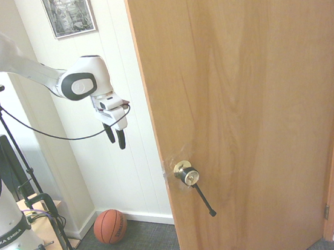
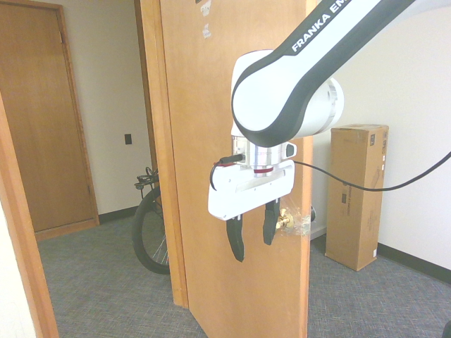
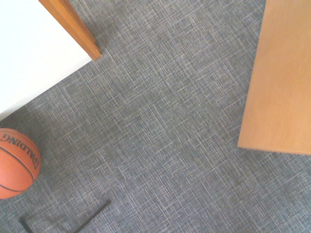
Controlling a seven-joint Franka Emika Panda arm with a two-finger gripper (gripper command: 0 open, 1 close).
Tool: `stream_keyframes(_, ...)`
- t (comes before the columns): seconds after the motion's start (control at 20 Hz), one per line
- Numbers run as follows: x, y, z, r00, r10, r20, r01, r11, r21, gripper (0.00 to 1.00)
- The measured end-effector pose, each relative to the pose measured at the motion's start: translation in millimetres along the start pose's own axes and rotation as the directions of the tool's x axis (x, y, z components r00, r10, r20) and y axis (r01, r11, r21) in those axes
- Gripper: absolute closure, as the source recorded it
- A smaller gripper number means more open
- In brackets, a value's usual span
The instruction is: Close the door
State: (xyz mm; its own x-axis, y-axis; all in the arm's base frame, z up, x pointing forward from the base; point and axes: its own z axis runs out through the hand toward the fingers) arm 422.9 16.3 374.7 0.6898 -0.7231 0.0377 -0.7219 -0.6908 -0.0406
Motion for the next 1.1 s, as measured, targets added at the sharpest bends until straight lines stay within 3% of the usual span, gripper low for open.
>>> stream_keyframes(0.35, -6, 7, -20, 1.000, 0.017, -0.006, -0.017, 0.999, 0.044, 0.00)
stream_keyframes(0.6, -12, 54, -37, 0.998, 0.064, -0.017, -0.062, 0.995, 0.083, 0.00)
stream_keyframes(1.1, 50, 122, -42, 0.974, 0.227, -0.012, -0.223, 0.967, 0.124, 0.00)
